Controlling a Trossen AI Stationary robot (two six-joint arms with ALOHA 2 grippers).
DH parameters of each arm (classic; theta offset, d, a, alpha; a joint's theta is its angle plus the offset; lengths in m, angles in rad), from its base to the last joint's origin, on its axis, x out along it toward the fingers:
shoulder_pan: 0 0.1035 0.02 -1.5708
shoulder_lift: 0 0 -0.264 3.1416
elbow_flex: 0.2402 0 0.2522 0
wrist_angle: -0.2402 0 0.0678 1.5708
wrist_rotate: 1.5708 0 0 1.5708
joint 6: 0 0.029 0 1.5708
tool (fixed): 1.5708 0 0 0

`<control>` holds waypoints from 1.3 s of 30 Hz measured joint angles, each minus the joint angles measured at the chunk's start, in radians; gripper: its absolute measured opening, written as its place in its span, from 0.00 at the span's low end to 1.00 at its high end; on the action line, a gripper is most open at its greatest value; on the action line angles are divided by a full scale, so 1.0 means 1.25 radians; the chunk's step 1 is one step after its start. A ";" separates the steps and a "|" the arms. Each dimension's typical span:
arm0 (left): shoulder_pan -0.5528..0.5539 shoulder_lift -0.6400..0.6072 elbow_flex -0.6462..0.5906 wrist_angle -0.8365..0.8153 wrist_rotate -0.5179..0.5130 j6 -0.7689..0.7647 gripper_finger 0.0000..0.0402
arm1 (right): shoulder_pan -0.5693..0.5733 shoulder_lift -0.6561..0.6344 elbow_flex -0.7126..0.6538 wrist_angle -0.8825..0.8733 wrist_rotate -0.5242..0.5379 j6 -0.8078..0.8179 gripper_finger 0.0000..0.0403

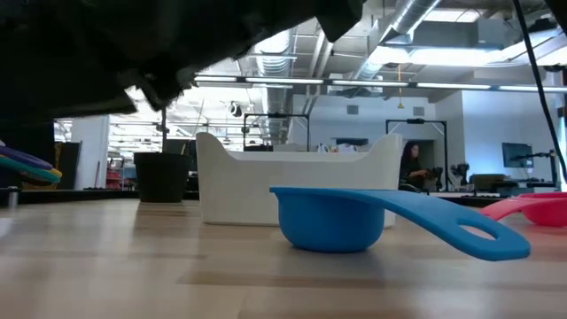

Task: Nest measuring cups in basket
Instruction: Stack the purple measuring cup into the yellow measuring cup

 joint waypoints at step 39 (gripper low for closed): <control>0.002 0.005 0.000 0.096 0.085 0.030 0.00 | -0.048 0.068 0.112 -0.112 0.060 -0.028 0.01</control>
